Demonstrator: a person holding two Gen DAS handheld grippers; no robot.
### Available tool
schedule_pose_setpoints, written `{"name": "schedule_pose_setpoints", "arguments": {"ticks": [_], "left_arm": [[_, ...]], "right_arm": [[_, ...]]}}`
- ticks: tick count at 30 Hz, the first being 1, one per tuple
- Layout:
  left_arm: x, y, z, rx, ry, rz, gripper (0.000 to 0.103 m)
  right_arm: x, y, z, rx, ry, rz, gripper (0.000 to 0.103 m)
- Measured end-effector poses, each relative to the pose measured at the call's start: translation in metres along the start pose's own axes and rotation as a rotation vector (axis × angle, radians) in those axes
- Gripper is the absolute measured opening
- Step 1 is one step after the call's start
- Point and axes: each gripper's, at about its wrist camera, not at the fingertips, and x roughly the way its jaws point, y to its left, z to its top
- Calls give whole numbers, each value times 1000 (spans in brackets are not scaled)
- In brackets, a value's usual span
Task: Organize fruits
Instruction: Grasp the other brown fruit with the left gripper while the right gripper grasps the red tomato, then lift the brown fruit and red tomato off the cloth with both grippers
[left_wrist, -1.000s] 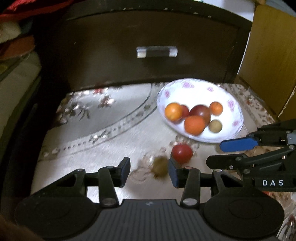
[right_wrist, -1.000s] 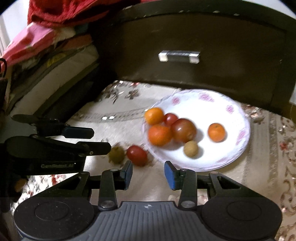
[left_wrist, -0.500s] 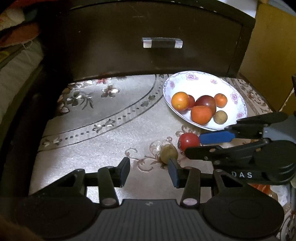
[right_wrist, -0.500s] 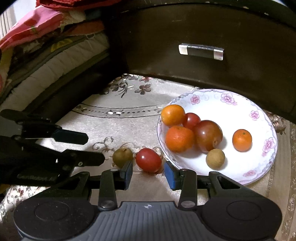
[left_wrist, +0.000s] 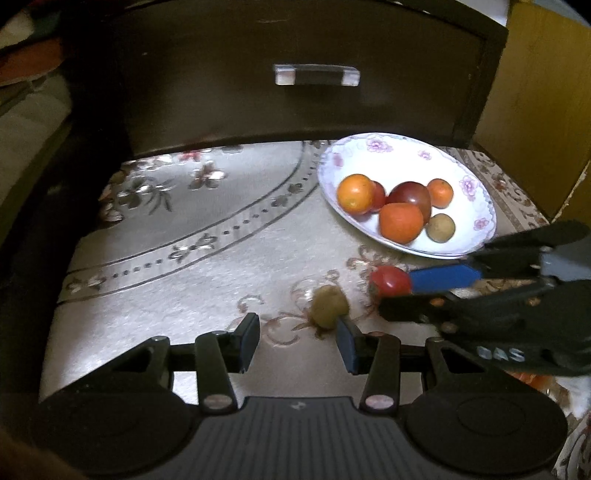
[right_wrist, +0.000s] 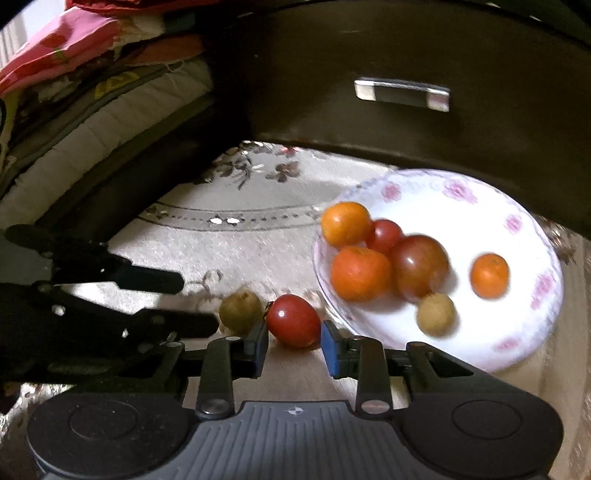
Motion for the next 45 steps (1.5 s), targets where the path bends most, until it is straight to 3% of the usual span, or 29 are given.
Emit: {"name": "schedule_pose_setpoints", "arguments": {"ticks": [7, 11, 17, 27, 39, 45], "left_arm": [[19, -22, 4, 68, -2, 30, 47], [20, -23, 5, 48, -13, 34, 33], [10, -35, 1, 70, -1, 33, 33], [-38, -66, -34, 134, 40, -3, 33], [-28, -67, -48, 137, 74, -28, 33], [-27, -65, -47, 126, 69, -43, 33]], "right_arm": [[-37, -2, -17, 49, 50, -53, 27], [-61, 2, -25, 60, 63, -69, 27], [-83, 5, -45, 73, 78, -100, 27], [-85, 12, -69, 12, 102, -140, 25], [-79, 1, -62, 3, 63, -138, 35], [-66, -8, -63, 26, 91, -154, 33]]}}
